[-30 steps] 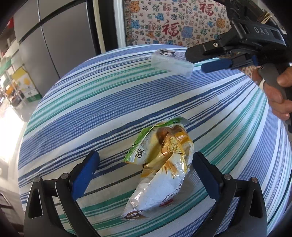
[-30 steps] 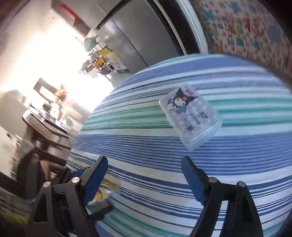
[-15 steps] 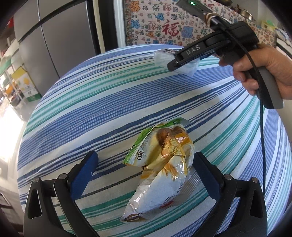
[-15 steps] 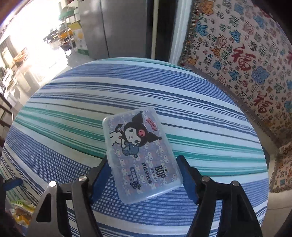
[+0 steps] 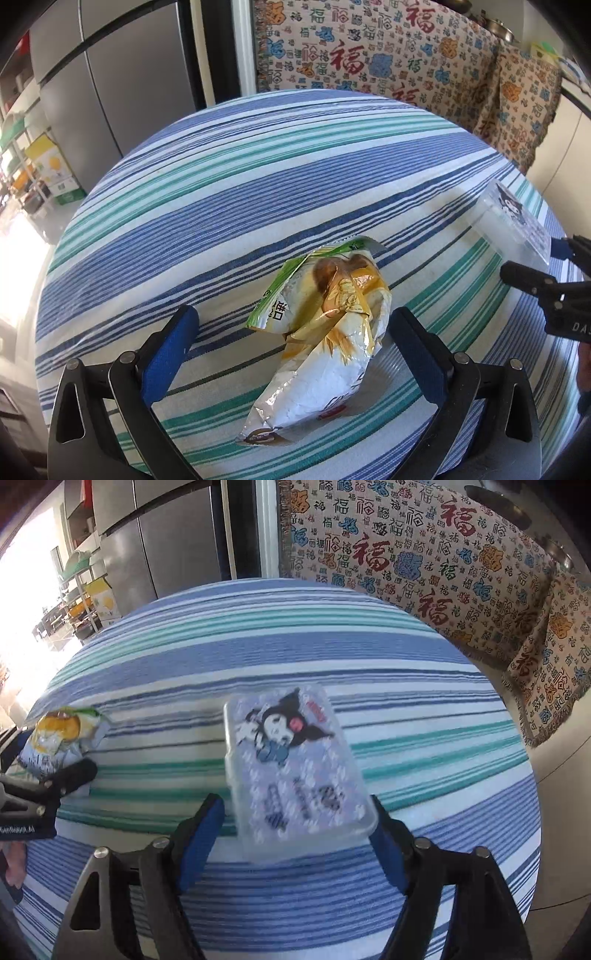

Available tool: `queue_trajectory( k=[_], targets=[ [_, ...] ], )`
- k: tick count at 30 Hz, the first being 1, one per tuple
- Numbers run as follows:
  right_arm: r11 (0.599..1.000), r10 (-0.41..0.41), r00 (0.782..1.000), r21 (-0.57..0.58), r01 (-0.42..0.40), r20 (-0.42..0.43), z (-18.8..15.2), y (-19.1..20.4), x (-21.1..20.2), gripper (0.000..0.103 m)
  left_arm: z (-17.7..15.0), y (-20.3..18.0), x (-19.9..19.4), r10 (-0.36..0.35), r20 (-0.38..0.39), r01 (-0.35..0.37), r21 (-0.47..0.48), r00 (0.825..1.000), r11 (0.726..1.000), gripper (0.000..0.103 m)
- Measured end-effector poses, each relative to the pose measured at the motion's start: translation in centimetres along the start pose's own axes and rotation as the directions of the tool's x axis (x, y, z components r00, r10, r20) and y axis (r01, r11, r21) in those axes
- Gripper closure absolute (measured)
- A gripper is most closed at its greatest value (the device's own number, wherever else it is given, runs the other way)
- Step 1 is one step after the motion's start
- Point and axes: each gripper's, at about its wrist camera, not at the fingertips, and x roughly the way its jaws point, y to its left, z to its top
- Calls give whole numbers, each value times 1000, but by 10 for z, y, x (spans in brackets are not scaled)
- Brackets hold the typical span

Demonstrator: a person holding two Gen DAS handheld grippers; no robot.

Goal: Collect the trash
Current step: 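Grasp the clear Kuromi plastic box with the right tool while the left tool lifts the snack bag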

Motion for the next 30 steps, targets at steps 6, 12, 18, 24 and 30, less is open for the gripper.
queue_trajectory(
  k=[6,12,18,24,30],
  targets=[
    [1000,-7,1000,7,7,17,4,0,0,19,-1,-1,0,2,0,-2,-1,1000,1000,0],
    [1000,15,999,-18,-16,-52,5,-1,1,18,-2,0,-3,-21,-12,21,22,1000,1000,1],
    [996,69,989,-50,-76,-134,38,-13,-10,18,-5,27,-28,-178,-23,177,-46,984,983,1],
    [988,10,969,-144,-47,-248,67,2,15,18,5,21,-33,-235,-4,235,-15,972,972,1],
    [988,6,956,-147,-51,-293,75,3,24,40,11,12,-25,-225,-17,225,6,974,974,45]
  ],
)
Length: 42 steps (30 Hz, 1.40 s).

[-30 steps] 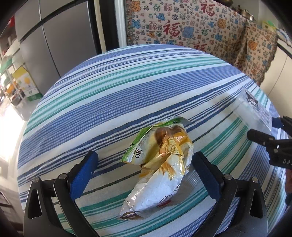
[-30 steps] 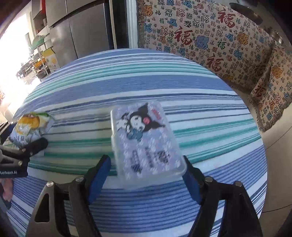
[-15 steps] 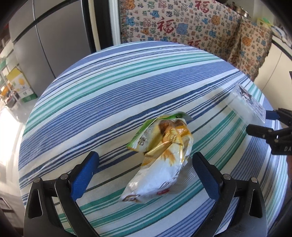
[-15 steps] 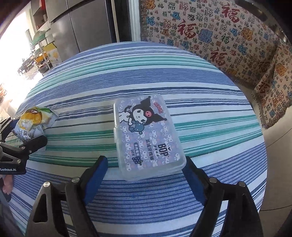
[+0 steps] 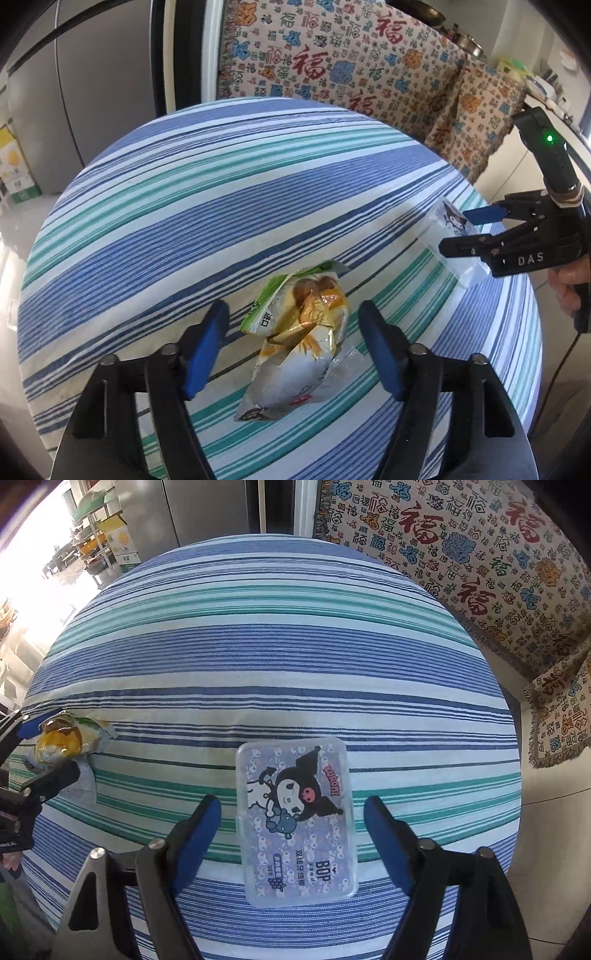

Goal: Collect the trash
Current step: 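Grasp the clear Kuromi plastic box with the right tool while the left tool lifts the snack bag, then carry the snack bag and plastic box over the wastebasket and release both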

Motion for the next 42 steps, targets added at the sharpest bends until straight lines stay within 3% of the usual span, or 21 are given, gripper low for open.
queue_trajectory(
  k=[4,6,13,18,23,32,37,42],
  targets=[
    [999,12,999,39,-13,36,-11,-6,-16,40,1,1,-4,-5,20,5,4,1000,1000,69],
    [996,37,998,74,-41,59,-20,-12,-25,40,0,4,-7,-26,30,27,-15,999,1000,73],
    [987,63,991,141,-80,121,-60,-28,-48,40,-10,-3,-24,-92,78,95,-39,993,995,76],
    [975,85,982,187,-117,168,-98,-43,-69,40,-9,-33,-33,-120,94,123,-21,988,992,76],
    [961,77,976,245,-127,205,-136,-74,-90,40,-8,-86,-42,-161,93,158,44,983,987,76],
    [918,-3,969,385,-94,245,-209,-153,-123,40,0,-206,-42,-308,46,297,163,950,941,76],
    [874,-71,969,483,-54,237,-247,-203,-123,40,4,-284,-38,-375,1,364,236,927,901,76],
    [808,-104,976,589,-29,191,-283,-254,-95,40,1,-355,-5,-393,-69,396,266,917,879,76]
  ],
)
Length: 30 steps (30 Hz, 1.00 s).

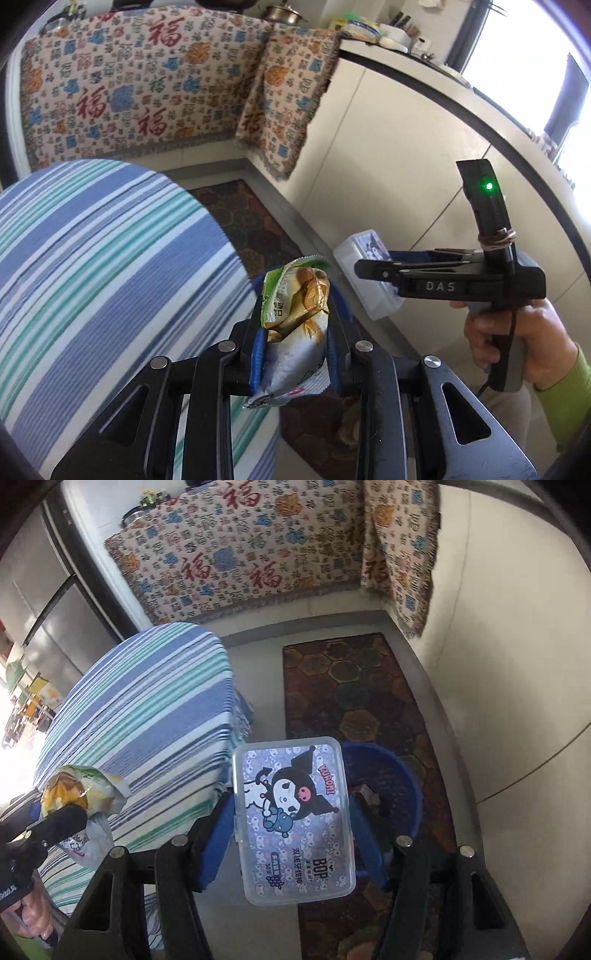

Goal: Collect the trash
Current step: 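Carry the snack bag and plastic box over the wastebasket and release both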

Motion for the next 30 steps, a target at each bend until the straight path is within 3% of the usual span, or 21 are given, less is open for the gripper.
queue_trajectory(
  k=[7,15,17,19,23,27,30],
  targets=[
    [987,5,999,163,2,-45,-6,-68,55,40,4,-23,87,-19,-88,19,-10,996,1000,76],
    [939,67,993,342,-31,-96,-12,-125,128,39,-2,-30,166,1,-162,0,2,987,1000,75],
    [920,115,989,386,-69,-96,-15,-138,144,39,-3,-28,182,10,-172,-10,5,985,1000,66],
    [891,135,989,444,-91,-68,-21,-153,152,28,-4,-26,193,3,-174,-5,-13,985,1000,37],
    [856,89,996,511,-71,-10,-31,-169,142,25,1,-27,191,30,-158,-33,-14,987,999,29],
    [883,12,1000,470,-15,9,-28,-164,102,24,7,-41,157,71,-68,-68,45,995,997,12],
    [920,-13,999,391,-2,35,-28,-144,55,14,9,-52,112,72,1,-71,84,997,994,2]
  ],
)
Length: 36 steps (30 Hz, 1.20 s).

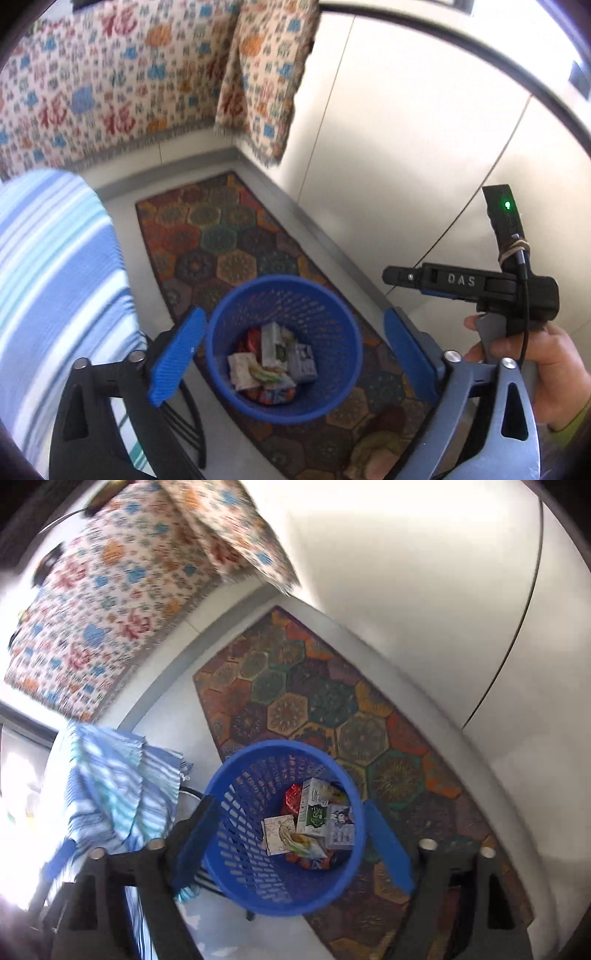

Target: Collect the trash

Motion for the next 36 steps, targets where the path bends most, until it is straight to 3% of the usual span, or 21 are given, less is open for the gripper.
queue_trajectory(
  k=[3,5,8,15,18,24,29,36],
  targets=[
    [994,15,998,-107,-9,59,-27,29,-59,13,-4,-1,-44,-34,42,33,19,999,999,0],
    [987,6,995,-158,10,98,-52,45,-92,0,-14,-2,-66,-23,24,23,21,999,1000,0],
    [981,-77,987,-164,101,142,-96,62,-128,0,-31,-8,-84,33,-25,-32,21,999,999,0],
    [972,-105,979,-190,138,174,-168,81,-176,0,-56,-33,-111,145,-65,-138,94,987,986,0],
    [968,-108,973,-201,150,203,-183,87,-192,0,-60,-37,-120,189,-36,-184,104,981,977,0],
    [960,-130,957,-208,186,258,-194,99,-215,0,-59,-32,-127,216,-66,-210,88,974,974,0],
    [958,-126,956,-218,187,265,-197,107,-225,0,-62,-26,-132,184,-68,-179,75,980,981,0],
    [957,-123,957,-224,184,264,-201,112,-231,0,-62,-27,-134,193,-69,-188,68,979,980,1]
  ],
)
